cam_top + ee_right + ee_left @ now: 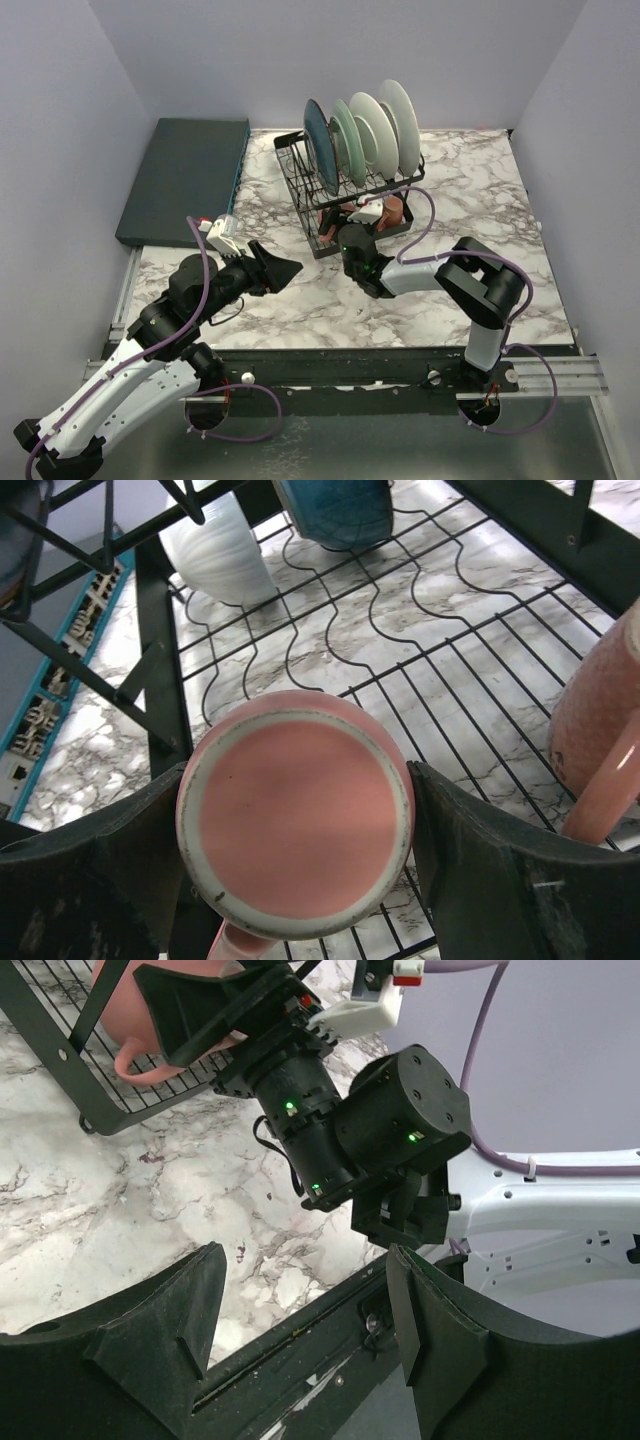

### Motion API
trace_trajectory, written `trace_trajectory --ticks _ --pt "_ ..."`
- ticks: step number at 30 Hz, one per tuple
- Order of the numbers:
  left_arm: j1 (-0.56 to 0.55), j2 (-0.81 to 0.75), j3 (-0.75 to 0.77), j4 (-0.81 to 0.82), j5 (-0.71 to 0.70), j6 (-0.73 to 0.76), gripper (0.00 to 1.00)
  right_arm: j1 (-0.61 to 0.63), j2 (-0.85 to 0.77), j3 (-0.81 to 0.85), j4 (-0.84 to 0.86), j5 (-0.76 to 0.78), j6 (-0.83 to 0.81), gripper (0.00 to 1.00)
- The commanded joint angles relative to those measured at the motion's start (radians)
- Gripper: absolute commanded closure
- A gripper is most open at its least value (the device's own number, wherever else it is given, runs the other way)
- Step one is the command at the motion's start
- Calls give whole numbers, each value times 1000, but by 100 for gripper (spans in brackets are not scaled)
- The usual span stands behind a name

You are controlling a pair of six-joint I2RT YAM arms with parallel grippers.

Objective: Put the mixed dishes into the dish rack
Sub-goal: Turn the cup upside down in the dish rack.

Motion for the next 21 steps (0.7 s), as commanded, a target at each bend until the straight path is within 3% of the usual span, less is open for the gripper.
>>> trace_trajectory --ticks 1,6,16,21 --pt "5 -5 21 -5 25 10 29 2 32 74 -59 91 2 39" --pt "6 0 29 -7 27 13 28 3 56 111 -129 107 14 30" --pt "5 11 32 -11 33 10 26 2 58 147 -206 113 22 1" --pt "6 17 35 -11 31 13 25 3 37 139 -197 99 20 0"
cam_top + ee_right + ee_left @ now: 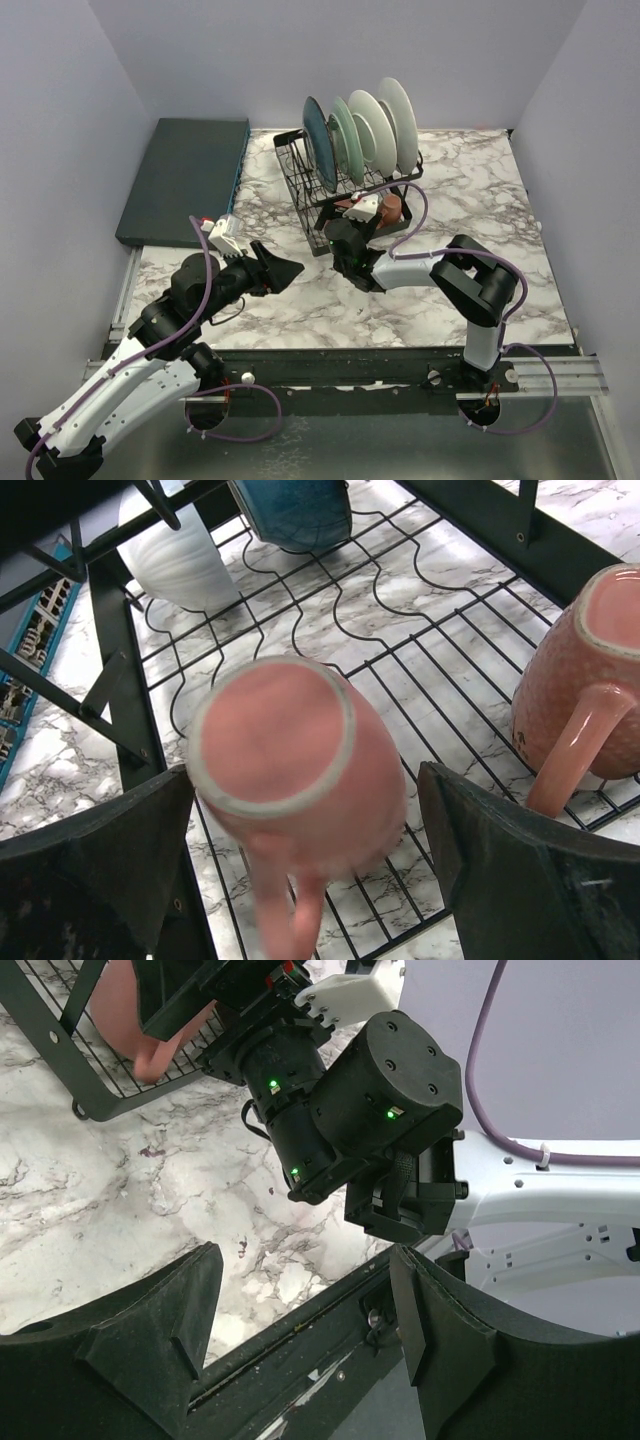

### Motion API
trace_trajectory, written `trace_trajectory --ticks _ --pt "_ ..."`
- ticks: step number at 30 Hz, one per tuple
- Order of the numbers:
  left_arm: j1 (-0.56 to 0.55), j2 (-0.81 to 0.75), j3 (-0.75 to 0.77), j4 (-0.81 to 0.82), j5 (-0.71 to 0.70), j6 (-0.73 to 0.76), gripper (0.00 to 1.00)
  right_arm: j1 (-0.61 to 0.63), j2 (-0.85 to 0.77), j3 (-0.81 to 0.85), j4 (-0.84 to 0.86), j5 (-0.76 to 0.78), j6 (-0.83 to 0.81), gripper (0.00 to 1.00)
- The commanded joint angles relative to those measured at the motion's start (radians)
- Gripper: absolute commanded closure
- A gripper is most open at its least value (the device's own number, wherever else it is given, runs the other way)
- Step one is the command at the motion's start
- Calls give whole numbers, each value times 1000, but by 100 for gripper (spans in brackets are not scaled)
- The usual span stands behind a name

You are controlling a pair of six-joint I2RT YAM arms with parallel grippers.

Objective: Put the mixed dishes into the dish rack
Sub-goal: Turn the cup upside down in the dish rack, then reset both arms

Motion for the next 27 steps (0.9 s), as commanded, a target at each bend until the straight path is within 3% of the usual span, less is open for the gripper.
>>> trace_trajectory --ticks 1,7,13,18,27 --pt "6 8 36 -7 25 15 25 -5 -12 19 -20 -31 -25 0" --pt "5 18 53 -12 22 22 24 -4 -97 -42 -5 -70 -22 0" --pt "5 49 66 -37 -8 60 21 -3 -245 -214 112 -188 -77 1" --pt "6 105 89 -80 -85 86 1 -1 -405 -266 -57 -298 -73 1" --pt "5 253 212 -138 -174 181 1 -1 -811 -262 -618 -467 -107 1"
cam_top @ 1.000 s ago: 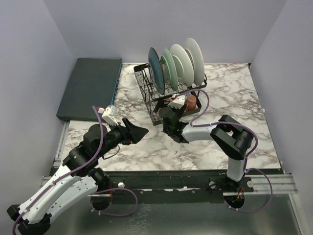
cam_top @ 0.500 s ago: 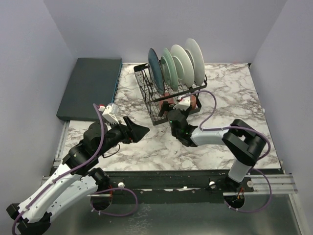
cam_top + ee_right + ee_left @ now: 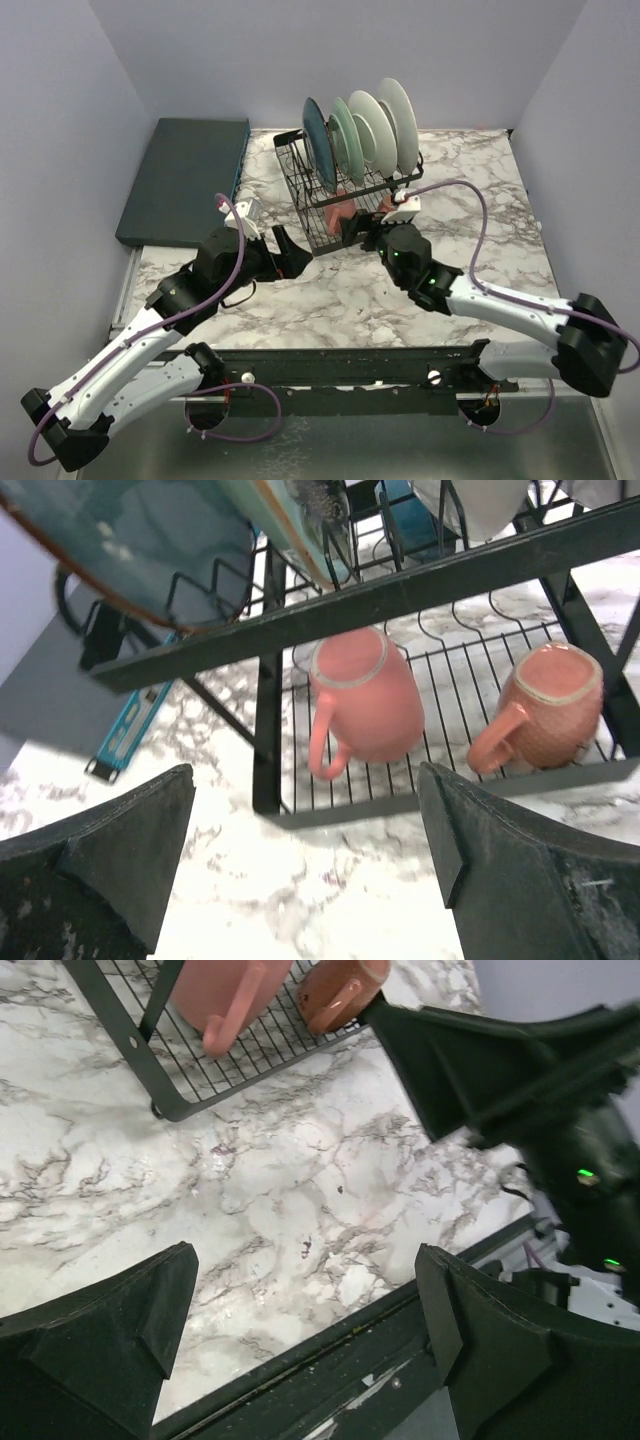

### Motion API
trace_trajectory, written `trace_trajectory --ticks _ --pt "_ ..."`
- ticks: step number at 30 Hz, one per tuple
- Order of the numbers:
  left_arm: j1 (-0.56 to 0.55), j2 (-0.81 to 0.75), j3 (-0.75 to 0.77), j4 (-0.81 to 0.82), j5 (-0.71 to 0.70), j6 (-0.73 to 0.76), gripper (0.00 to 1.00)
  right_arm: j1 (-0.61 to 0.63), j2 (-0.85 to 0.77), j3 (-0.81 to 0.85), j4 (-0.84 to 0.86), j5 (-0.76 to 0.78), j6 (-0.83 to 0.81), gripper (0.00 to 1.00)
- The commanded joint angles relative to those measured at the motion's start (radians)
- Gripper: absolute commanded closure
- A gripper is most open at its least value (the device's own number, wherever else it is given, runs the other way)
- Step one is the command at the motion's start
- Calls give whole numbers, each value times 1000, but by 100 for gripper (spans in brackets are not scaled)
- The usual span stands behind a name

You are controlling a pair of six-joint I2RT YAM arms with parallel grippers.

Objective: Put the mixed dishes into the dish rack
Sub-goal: Reset both arms

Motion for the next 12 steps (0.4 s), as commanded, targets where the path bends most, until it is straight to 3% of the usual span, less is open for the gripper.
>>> trace_trajectory --ticks 1,6,12 --pt "6 28 69 -32 -103 91 1 4 -185 11 -410 -76 -17 0" --pt "5 25 93 -29 -174 148 1 4 -378 61 -770 38 55 1" --pt "6 9 83 10 -158 163 1 4 -514 18 -816 33 81 0"
